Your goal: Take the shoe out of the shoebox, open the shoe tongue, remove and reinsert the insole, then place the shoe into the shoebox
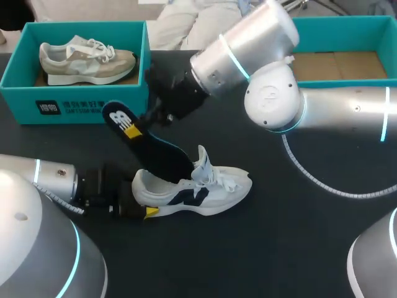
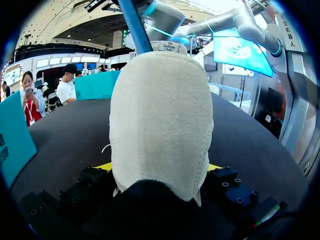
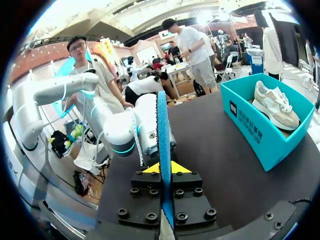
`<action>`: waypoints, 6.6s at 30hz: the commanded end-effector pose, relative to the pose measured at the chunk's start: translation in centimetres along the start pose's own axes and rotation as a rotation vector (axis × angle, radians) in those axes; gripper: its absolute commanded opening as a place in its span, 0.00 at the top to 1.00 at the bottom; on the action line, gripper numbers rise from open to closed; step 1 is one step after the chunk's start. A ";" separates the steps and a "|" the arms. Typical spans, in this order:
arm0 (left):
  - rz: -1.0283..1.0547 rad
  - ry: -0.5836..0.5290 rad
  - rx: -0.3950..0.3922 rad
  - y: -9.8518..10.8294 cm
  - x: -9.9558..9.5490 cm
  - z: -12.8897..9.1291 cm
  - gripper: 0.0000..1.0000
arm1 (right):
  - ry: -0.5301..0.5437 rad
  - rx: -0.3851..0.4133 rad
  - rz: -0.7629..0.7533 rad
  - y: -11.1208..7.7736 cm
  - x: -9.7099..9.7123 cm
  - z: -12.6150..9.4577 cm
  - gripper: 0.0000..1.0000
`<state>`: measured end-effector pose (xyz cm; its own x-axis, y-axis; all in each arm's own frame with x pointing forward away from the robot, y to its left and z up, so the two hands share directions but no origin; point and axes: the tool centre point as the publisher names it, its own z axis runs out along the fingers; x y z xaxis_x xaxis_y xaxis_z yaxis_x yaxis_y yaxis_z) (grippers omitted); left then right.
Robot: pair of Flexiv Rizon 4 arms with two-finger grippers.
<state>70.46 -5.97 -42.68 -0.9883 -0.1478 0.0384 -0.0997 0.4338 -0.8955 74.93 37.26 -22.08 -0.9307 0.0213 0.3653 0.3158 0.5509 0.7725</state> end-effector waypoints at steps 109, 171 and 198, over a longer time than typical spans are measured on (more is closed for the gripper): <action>-0.001 0.000 -0.002 0.6 -0.1 0.6 1.00 | 0.203 -0.451 0.544 6.2 19.0 -21.9 1.00; -0.029 0.015 -0.463 -4.5 0.6 -4.1 0.00 | 0.217 -0.454 0.549 6.0 18.9 -21.6 1.00; -0.093 0.031 -0.641 -5.6 0.6 -5.1 0.00 | 0.217 -0.454 0.549 6.0 18.9 -21.6 1.00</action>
<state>69.89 -4.01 -35.40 -0.9740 -0.1885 0.1256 -0.2252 0.8665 -0.4456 63.22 22.74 0.71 -0.5753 -0.0013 0.8179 0.8130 0.1088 0.5720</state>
